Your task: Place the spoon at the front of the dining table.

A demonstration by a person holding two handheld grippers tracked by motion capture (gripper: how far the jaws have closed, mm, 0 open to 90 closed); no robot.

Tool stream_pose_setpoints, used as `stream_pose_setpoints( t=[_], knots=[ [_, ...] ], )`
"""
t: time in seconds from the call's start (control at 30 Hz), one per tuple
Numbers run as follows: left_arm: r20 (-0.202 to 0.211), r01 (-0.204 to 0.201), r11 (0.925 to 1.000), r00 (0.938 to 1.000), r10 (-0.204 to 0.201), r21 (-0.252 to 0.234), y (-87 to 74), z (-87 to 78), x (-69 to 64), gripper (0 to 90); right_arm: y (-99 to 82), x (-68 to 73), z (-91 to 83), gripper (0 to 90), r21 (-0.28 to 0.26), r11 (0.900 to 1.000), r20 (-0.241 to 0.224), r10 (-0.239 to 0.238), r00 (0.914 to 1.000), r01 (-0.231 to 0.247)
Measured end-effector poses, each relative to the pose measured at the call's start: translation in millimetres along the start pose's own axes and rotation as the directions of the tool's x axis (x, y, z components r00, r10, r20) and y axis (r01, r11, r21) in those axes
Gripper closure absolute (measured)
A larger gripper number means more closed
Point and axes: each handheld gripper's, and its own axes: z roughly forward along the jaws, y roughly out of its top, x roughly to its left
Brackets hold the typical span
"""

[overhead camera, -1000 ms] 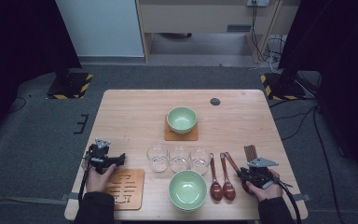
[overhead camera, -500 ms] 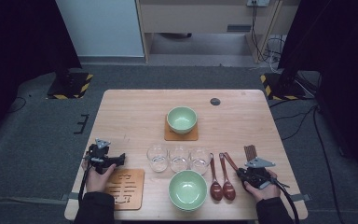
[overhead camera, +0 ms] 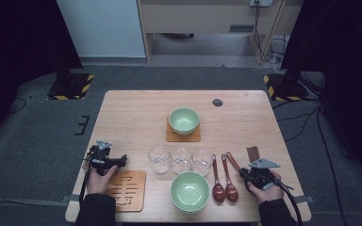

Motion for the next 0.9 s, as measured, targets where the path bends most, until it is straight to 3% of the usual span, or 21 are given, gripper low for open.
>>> stream_pose_setpoints(
  t=[0.9],
  knots=[
    [0.002,0.000,1.0000,1.0000,0.000,0.001,0.2,0.1,0.3,0.0,27.2,-11.0,-8.3,82.0,-0.084,0.9964,0.000,0.006,1.0000,-0.006]
  ],
)
